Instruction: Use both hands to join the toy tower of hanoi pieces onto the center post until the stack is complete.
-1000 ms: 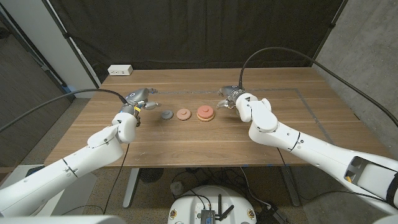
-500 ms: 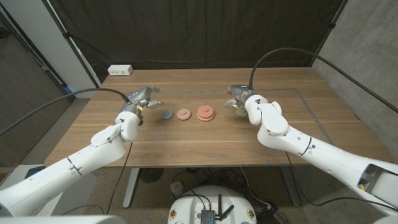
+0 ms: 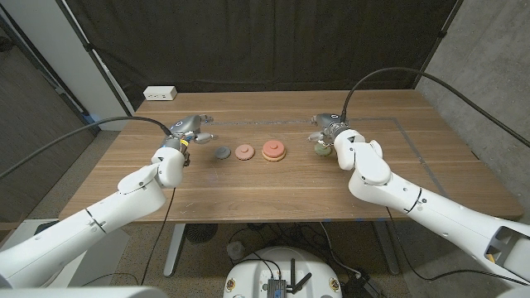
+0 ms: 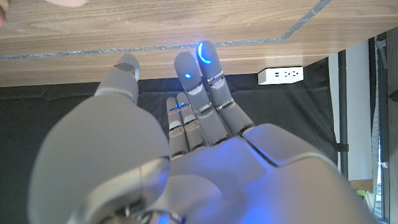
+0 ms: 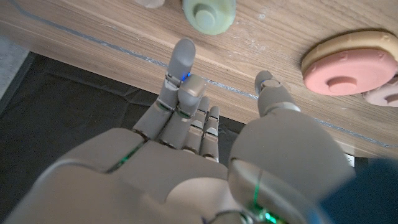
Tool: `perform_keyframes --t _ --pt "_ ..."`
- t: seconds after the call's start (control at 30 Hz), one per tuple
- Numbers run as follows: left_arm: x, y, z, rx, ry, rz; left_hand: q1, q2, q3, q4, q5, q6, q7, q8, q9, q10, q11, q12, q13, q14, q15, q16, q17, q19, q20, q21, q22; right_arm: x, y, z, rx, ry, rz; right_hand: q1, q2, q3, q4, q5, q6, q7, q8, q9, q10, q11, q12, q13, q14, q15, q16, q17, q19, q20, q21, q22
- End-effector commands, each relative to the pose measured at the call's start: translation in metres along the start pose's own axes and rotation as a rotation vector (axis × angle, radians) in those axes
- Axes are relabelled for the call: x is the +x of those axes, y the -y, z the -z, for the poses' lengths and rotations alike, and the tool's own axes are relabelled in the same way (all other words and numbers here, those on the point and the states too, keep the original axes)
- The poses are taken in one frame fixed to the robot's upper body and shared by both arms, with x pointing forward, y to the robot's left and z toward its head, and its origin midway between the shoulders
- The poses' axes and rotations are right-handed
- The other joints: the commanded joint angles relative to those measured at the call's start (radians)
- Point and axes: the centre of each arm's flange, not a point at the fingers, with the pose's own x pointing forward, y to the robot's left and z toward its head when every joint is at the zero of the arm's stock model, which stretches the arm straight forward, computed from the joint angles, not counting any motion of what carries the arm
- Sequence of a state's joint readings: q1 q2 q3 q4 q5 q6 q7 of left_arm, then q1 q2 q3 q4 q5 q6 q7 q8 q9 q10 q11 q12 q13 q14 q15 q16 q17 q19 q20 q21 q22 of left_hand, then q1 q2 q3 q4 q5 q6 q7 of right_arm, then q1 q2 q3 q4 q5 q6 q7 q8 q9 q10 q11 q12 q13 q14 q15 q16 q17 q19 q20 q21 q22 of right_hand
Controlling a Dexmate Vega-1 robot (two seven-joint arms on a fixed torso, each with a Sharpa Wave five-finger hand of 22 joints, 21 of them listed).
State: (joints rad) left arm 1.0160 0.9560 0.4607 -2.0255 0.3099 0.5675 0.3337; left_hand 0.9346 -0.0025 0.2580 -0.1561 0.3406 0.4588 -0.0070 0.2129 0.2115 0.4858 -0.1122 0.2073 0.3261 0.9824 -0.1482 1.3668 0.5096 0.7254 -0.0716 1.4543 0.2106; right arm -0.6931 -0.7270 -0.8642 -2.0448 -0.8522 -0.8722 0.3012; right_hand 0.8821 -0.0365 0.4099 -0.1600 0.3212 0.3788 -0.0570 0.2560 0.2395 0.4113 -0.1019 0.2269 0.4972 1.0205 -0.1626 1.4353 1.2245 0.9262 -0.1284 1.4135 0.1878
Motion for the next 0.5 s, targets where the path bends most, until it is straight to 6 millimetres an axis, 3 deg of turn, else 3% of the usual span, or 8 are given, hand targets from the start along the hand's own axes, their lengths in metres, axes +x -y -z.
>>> perform_keyframes --t 0.03,0.5 --pt "0.003 -0.005 0.000 0.003 0.005 0.003 -0.008 -0.001 0.007 -0.002 0.004 0.001 0.010 -0.005 0.001 -0.003 0.002 -0.001 0.003 -0.002 -0.072 0.004 0.003 -0.007 -0.133 0.011 0.001 -0.005 -0.005 0.018 0.013 -0.031 0.032 0.010 -0.005 0.008 -0.001 0.004 0.023 -0.009 0.011 0.005 -0.001 -0.011 -0.002 0.005 0.012 -0.054 0.009 0.004 0.007 -0.091 0.005 0.002" --pt "0.014 -0.008 -0.011 0.069 0.024 0.058 -0.011 -0.003 0.007 -0.001 0.004 0.001 0.015 -0.006 0.000 -0.001 0.006 0.001 0.005 -0.004 -0.072 0.004 0.002 -0.012 -0.133 0.015 -0.001 -0.004 -0.008 0.017 0.039 -0.033 0.031 0.010 -0.006 0.010 0.000 0.004 0.022 -0.011 0.008 0.005 -0.001 -0.014 -0.002 0.008 0.006 -0.055 0.004 -0.002 0.008 -0.091 0.004 0.001"
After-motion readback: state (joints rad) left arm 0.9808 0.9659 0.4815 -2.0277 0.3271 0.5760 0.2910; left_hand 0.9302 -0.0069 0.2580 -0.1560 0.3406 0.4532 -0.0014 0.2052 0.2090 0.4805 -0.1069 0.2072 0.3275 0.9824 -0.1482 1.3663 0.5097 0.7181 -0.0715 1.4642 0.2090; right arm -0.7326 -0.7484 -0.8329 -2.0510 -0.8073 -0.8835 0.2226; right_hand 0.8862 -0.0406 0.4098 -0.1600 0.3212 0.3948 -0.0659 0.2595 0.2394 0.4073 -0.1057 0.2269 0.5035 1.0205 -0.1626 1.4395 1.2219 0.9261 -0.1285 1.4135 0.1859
